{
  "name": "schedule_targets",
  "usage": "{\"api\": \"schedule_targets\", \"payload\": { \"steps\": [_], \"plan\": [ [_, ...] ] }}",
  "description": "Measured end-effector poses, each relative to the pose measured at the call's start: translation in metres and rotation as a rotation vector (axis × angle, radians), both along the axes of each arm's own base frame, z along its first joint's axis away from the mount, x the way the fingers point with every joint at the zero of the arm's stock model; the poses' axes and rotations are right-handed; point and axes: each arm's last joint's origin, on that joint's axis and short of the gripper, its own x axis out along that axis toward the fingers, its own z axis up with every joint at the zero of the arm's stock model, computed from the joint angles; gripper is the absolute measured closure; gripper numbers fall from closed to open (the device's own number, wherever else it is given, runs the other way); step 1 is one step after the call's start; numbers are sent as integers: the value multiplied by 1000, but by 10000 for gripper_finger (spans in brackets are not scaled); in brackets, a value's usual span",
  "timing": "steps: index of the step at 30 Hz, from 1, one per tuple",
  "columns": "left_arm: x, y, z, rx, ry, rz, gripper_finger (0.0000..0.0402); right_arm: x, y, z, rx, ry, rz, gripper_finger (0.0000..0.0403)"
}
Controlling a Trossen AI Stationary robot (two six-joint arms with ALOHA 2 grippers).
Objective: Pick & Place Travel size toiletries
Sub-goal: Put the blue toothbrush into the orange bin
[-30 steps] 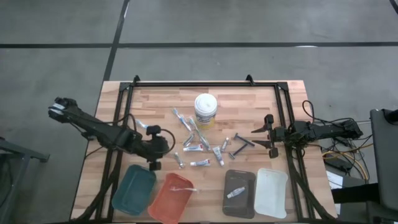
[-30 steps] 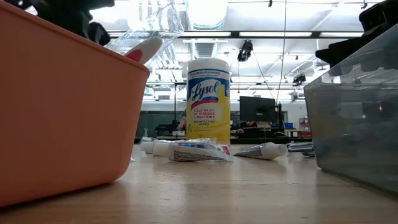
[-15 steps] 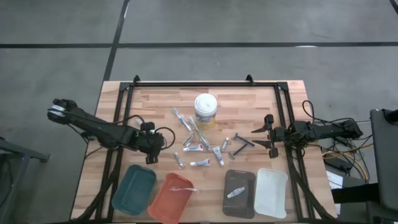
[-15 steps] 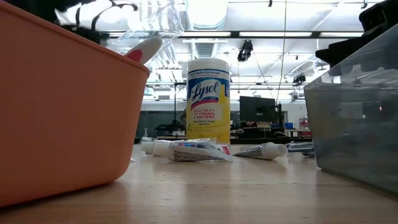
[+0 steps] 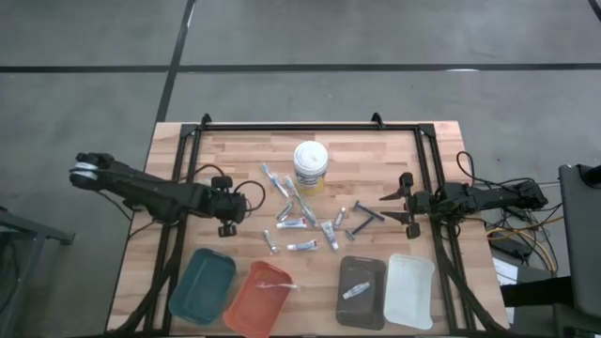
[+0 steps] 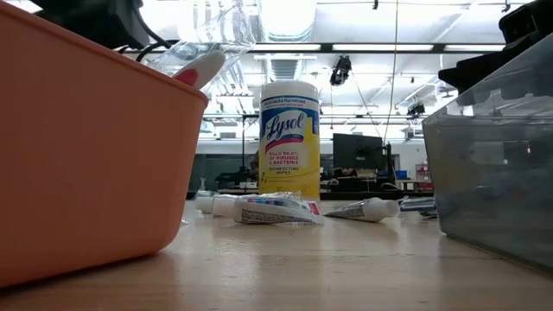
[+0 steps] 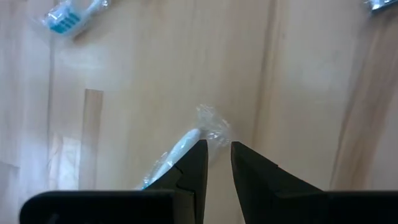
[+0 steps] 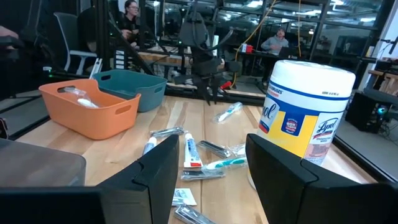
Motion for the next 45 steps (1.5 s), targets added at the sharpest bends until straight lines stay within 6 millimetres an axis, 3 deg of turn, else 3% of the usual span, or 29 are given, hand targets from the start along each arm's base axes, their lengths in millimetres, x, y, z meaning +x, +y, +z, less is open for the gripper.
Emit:
{"api": "schedule_targets", "payload": {
  "steps": [13,18,37,45],
  "plan": [
    [4,27,-11,-29,47,160,326,0,0,0,0,0,0,220],
    [11,29,-20,-118,101,53,326,0,0,0,0,-1,0,220],
    [29,32,-51,7,229,-78,327,0,0,0,1,-1,0,220],
    [29,31,-48,-4,204,-81,366,0,0,0,2,-1,0,220]
  ]
}}
